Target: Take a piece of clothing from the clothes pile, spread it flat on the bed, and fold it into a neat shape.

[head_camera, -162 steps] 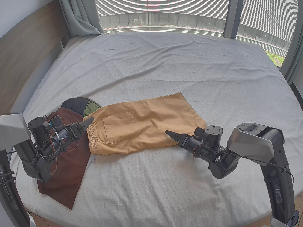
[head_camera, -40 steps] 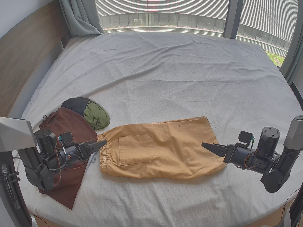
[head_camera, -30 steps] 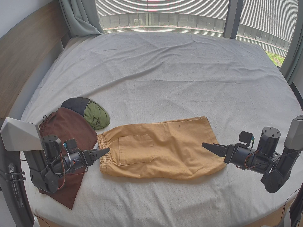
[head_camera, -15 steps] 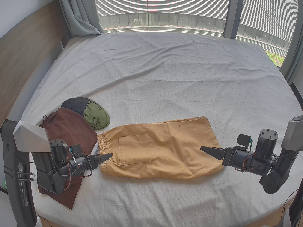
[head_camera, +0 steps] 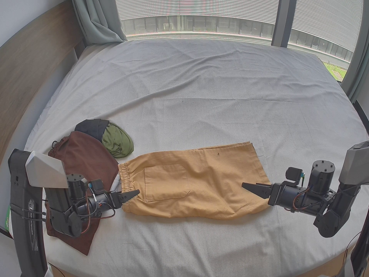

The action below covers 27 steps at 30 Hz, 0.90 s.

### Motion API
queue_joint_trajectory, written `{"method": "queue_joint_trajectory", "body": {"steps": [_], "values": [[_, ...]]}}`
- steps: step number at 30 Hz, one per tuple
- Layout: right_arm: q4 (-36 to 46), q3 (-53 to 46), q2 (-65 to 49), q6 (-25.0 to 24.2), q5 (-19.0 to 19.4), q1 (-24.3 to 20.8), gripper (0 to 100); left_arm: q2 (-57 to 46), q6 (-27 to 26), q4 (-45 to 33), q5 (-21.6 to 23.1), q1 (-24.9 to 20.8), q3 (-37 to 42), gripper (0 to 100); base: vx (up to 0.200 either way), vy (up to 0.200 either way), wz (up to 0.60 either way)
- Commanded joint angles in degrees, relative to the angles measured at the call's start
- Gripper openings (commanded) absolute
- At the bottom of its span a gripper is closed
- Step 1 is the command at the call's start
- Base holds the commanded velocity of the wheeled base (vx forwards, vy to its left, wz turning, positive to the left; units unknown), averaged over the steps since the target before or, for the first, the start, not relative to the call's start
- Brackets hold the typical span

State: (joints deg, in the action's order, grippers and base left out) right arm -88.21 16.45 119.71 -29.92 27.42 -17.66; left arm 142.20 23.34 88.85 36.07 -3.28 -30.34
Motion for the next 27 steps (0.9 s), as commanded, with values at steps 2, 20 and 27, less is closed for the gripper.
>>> {"method": "queue_joint_trajectory", "body": {"steps": [2,20,27], "values": [[0.0,0.0,0.4,0.6,0.0,0.0,100,2.1,0.9,-0.1,0.0,-0.1,-2.7,100,0.0,0.0,0.0],[0.0,0.0,1.3,0.6,0.0,-0.2,100,2.8,10.5,0.1,-10.6,-4.8,-6.0,100,0.0,0.0,0.0],[0.0,0.1,1.8,0.6,0.0,-0.4,100,2.8,10.5,0.2,-10.8,-4.7,-6.0,0,0.0,0.0,0.0]]}}
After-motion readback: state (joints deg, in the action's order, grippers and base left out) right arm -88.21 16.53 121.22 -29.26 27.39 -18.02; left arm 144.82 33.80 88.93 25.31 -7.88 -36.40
